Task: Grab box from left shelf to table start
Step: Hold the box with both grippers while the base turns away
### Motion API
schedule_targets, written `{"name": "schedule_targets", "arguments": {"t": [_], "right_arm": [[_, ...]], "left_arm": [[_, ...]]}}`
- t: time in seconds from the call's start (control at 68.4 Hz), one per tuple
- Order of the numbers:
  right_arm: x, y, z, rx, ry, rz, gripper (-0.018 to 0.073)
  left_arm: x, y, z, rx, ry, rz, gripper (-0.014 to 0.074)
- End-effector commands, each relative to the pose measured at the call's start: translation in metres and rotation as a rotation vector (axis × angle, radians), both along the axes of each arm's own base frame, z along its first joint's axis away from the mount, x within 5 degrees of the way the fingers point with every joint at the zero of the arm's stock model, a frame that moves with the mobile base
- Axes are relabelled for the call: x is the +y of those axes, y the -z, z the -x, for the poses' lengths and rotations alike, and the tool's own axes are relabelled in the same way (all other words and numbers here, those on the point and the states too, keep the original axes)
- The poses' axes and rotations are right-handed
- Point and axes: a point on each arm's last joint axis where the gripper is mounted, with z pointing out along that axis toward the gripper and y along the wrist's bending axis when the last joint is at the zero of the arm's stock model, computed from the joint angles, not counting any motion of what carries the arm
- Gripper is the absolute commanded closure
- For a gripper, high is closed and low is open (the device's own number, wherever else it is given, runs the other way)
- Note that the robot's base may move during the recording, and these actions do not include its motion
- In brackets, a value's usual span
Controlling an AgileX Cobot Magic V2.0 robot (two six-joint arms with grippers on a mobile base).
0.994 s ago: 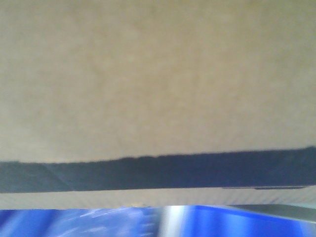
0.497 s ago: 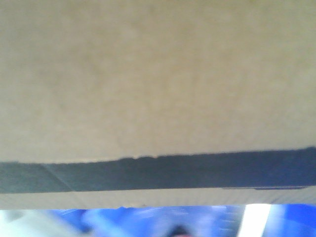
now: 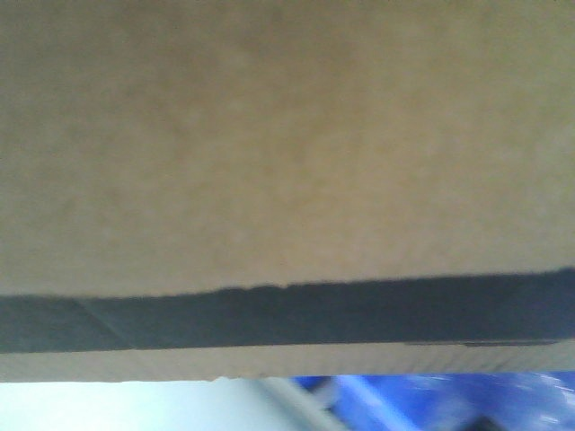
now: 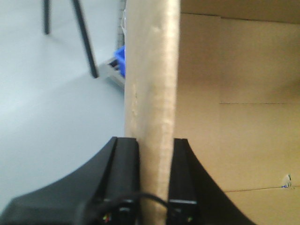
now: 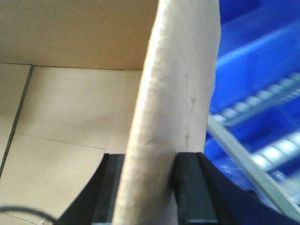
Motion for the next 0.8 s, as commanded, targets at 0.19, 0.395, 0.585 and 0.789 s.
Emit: {"name": "schedule_targets", "arguments": {"t": [0.19, 0.395, 0.585, 0.789], "right_arm": [[-0.0041, -0.0199, -0.0024, -0.157, 0.053, -0.011, 0.0496], [-0.0041, -0.0199, -0.0024, -0.157, 0.053, -0.011, 0.0496], [-0.0041, -0.0199, -0.0024, -0.157, 0.053, -0.011, 0.0496], [-0.0041, -0.0199, -0.0024, -0.157, 0.053, -0.011, 0.0496]], "left_arm": [[0.0004, -0.0225, -0.0001, -0.175, 0.001, 0.077, 0.0687], [0.0004, -0.0225, -0.0001, -0.175, 0.001, 0.077, 0.0687], [0.0004, -0.0225, -0.0001, -0.175, 0.001, 0.077, 0.0687], [-0.0003, -0.0225, 0.0002, -0.172, 0.006, 0.083, 0.0687]]}}
